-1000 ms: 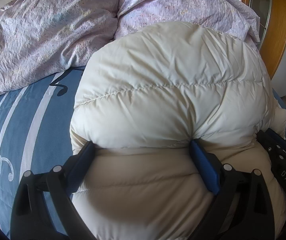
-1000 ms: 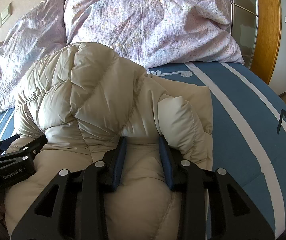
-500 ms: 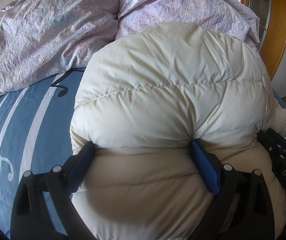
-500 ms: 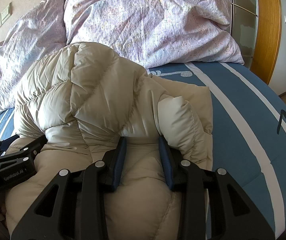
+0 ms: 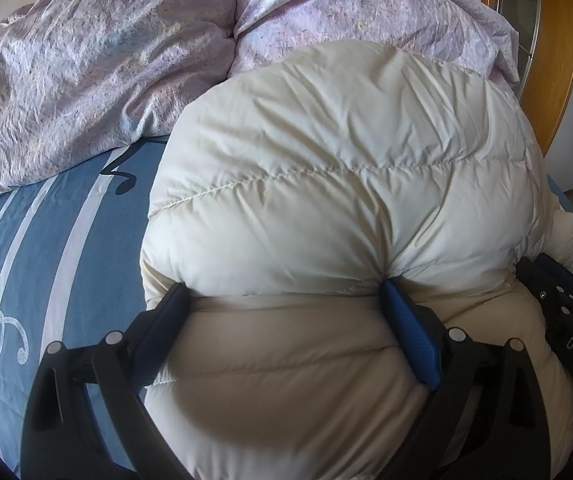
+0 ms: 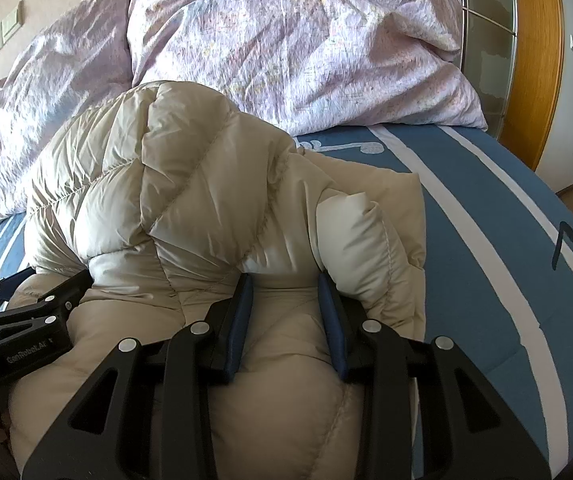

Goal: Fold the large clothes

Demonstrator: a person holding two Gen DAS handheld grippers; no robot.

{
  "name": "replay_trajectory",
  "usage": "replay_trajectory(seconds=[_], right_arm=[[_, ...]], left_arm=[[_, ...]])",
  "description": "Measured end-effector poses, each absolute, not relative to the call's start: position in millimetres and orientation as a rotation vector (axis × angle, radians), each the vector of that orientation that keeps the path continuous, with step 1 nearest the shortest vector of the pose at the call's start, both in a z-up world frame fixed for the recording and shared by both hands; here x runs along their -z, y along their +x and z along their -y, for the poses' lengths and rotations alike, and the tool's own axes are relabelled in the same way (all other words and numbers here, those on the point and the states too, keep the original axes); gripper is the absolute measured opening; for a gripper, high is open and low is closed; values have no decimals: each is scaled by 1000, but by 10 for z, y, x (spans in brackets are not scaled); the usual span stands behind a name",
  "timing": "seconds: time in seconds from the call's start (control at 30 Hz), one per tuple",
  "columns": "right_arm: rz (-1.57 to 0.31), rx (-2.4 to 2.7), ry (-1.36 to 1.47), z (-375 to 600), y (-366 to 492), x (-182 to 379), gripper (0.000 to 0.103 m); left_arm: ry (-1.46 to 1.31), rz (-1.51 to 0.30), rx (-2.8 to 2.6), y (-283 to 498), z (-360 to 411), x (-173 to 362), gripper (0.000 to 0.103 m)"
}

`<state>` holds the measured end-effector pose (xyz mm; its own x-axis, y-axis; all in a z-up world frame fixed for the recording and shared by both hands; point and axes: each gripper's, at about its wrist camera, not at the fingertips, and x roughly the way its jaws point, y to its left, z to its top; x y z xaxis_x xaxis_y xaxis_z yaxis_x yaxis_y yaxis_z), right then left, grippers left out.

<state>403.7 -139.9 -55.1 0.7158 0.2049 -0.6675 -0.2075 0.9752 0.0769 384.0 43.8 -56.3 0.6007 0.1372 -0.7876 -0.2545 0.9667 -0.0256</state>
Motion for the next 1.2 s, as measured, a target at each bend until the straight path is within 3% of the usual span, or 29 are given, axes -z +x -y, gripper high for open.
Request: replay_trajectory(seconds=[0.3, 0.47, 0.87, 0.97, 1.1, 1.2], right_arm=[[-720, -184, 118, 1605, 4072, 155, 35], [-818, -116, 3, 1492, 4219, 380, 35], [-831, -107, -42, 1461, 4215, 560, 35], [-838, -131, -3, 1525, 4145, 468, 37], [-803, -170, 30, 1582, 3907, 348, 59], [-813, -178, 52, 1614, 3798, 378, 59]], left_arm=[[-131, -922, -230, 3864, -431, 542, 96], [-135, -928, -218, 3858, -446, 537, 96], [-115, -959, -215, 3903, -420, 554, 97], [-114, -960, -213, 3897, -424, 559, 97], [-114, -963, -218, 3899, -418, 566, 97], [-115, -965, -219, 3893, -414, 569, 98]])
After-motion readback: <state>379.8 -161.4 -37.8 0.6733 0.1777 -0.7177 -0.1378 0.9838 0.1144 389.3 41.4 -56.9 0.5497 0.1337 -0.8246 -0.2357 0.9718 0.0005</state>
